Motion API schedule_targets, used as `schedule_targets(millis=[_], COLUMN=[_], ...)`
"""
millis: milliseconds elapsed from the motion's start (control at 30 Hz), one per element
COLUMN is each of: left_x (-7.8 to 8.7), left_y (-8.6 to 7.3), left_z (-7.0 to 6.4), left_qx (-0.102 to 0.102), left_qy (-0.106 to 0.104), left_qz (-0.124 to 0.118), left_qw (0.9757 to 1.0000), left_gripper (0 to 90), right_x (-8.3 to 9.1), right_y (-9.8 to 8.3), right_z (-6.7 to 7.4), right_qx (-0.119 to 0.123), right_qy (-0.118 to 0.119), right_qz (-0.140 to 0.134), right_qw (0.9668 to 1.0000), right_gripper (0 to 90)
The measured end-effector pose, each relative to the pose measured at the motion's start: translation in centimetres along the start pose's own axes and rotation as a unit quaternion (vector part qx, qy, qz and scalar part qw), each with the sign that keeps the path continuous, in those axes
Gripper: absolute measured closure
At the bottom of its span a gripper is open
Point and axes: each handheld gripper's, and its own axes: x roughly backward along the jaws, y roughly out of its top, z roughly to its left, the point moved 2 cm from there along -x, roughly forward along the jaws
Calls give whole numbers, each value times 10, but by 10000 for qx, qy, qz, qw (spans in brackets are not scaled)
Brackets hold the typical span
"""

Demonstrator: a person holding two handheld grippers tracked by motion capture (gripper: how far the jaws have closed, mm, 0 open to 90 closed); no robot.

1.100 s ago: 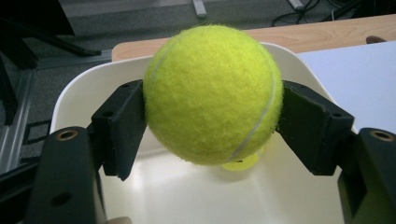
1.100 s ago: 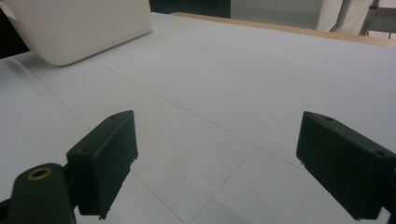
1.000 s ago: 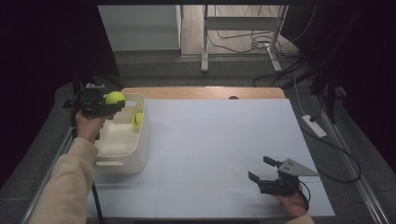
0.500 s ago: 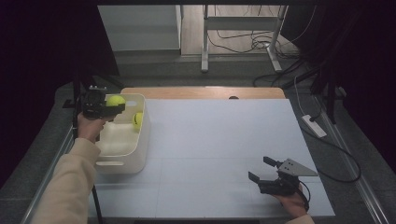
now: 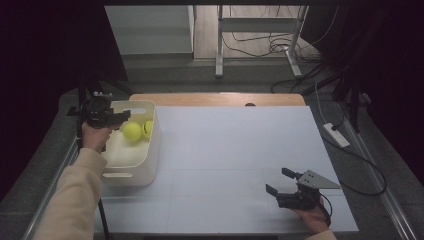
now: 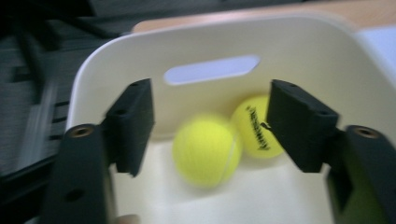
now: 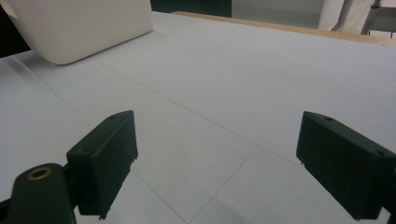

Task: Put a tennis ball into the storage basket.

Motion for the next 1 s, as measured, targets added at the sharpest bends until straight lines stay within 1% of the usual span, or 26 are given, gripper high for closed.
schedule_targets(millis=[33,67,100,133,167,233,300,333,367,433,500,600,633,700,767,933,967,1000], left_x=[-2,-3,-3,-2,-1,3,8,8,12,16,19,23,23,25,29,38,38,39], left_y=[0,-1,-1,-2,-2,-2,-2,-2,-2,-2,-3,-5,-5,-6,-9,-14,-14,-15], left_z=[0,-1,-1,-1,-2,-2,-3,-3,-5,-6,-8,-11,-11,-13,-17,-26,-26,-28], left_qx=[-20,6,18,1,57,73,29,29,69,49,0,-5,-5,-20,-43,-230,-230,-252], left_qy=[-81,-205,-263,-290,-393,-595,-693,-693,-808,-931,-1029,-1195,-1195,-1298,-1441,-1761,-1761,-1796], left_qz=[141,213,185,85,-12,-87,-191,-191,-242,-313,-369,-458,-458,-531,-637,-803,-803,-833], left_qw=[9999,9996,9995,9995,9992,9982,9974,9974,9964,9952,9940,9918,9918,9901,9875,9808,9808,9799], left_gripper=[235,168,117,98,87,68,66,66,66,66,69,70,71,72,78,82,81,81], right_x=[0,0,0,0,0,0,0,0,0,0,0,-1,-1,-1,-1,-2,-2,-2], right_y=[0,0,0,0,0,0,0,0,0,0,0,0,0,0,0,0,0,0], right_z=[0,0,0,0,0,0,0,0,0,0,0,-1,-1,-1,-1,-2,-2,-3], right_qx=[1,-6,-13,-19,-18,-18,-21,-21,-24,-14,-6,-24,-21,-23,-12,-34,-34,-46], right_qy=[0,-2,-7,-15,-20,-23,-25,-25,-25,-20,-14,-29,-30,-33,-27,-24,-24,-10], right_qz=[-5,-12,-11,-17,-17,-8,-10,-10,-11,-5,-8,-15,-18,-16,-5,-23,-23,-29], right_qw=[10000,10000,10000,10000,10000,10000,10000,10000,10000,10000,10000,10000,10000,10000,10000,10000,10000,10000], right_gripper=[125,125,125,126,126,126,125,125,125,125,125,125,125,125,125,125,125,125])
